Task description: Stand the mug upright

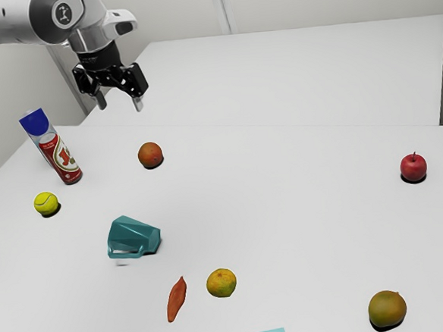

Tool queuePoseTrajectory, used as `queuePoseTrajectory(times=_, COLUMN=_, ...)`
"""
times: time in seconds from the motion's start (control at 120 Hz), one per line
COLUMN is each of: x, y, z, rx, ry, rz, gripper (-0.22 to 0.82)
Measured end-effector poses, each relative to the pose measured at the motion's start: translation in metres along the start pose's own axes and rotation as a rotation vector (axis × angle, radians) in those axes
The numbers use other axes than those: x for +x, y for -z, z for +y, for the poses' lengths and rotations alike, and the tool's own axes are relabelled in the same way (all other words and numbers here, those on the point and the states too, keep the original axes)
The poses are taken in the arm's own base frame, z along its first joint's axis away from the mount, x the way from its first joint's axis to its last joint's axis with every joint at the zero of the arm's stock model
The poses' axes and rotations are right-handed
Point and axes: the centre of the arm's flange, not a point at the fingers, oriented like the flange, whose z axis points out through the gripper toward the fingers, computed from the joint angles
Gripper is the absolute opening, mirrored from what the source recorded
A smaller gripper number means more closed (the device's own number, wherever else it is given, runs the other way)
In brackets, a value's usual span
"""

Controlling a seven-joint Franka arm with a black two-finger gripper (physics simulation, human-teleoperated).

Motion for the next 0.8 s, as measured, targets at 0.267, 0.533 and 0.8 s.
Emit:
queuePoseTrajectory(times=0.267, x=0.000, y=0.002, z=0.009, rx=-0.048, ry=0.000, rz=0.005, gripper=0.60)
queuePoseTrajectory(times=0.533, x=-0.019, y=-0.022, z=-0.002, rx=-0.179, ry=0.016, rz=-0.046, gripper=0.60)
queuePoseTrajectory(times=0.8, x=-0.039, y=-0.088, z=-0.067, rx=-0.329, ry=0.112, rz=-0.072, gripper=0.60)
